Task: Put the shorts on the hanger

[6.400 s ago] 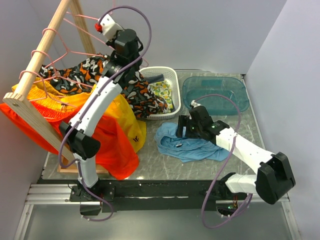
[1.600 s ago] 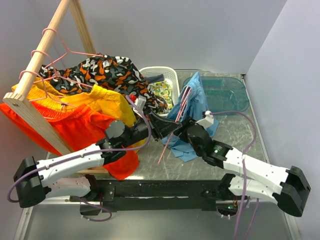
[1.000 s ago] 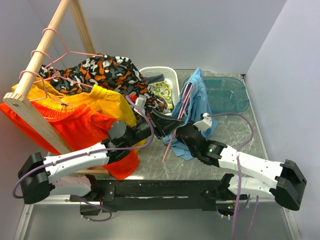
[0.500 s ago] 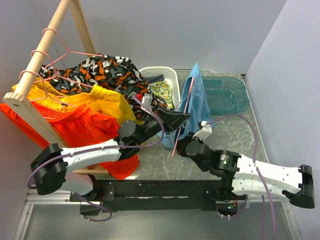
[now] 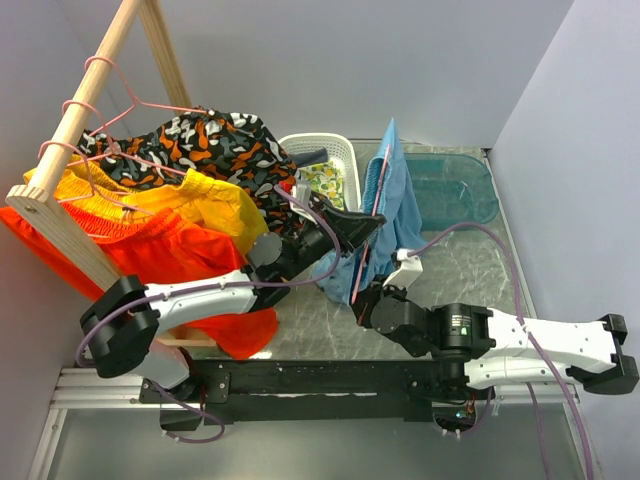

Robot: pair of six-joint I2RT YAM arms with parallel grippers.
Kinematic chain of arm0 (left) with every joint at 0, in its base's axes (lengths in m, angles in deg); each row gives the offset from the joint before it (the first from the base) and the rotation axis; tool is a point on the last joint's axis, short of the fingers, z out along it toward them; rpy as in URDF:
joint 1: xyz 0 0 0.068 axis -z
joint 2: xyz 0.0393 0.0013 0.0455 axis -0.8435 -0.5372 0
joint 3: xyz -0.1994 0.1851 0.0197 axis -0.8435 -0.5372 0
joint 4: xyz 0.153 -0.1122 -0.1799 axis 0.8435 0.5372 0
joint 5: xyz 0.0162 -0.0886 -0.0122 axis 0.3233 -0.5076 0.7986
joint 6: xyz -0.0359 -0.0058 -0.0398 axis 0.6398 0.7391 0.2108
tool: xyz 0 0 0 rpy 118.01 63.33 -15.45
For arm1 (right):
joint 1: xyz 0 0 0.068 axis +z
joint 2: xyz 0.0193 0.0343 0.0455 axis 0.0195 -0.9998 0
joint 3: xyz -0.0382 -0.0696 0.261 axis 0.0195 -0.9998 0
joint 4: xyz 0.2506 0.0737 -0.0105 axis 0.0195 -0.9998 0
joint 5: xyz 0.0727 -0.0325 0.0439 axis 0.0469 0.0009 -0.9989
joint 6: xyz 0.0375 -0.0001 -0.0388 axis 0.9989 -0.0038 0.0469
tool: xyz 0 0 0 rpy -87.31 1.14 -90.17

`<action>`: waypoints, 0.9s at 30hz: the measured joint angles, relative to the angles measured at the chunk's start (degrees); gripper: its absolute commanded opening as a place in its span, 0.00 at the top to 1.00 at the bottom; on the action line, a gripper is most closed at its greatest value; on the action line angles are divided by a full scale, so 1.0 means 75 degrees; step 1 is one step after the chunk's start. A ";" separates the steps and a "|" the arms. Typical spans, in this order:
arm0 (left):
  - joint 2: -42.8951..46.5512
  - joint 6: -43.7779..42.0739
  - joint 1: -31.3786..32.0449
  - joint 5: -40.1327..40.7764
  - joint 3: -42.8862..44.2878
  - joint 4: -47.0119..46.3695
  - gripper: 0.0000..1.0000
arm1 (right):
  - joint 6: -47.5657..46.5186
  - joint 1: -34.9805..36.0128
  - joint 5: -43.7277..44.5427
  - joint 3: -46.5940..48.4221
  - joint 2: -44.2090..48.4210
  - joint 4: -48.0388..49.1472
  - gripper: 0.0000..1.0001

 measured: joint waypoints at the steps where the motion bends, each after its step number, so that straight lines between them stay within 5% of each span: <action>1: -0.0073 0.0009 -0.0073 0.0000 0.0026 -0.0061 0.99 | 0.0003 0.0061 -0.0006 0.0020 0.0000 -0.0047 1.00; 27: -0.0705 0.0245 -0.0571 -0.0079 0.0050 -0.0848 0.99 | 0.0484 0.0545 -0.0026 0.1317 0.0321 -0.1428 1.00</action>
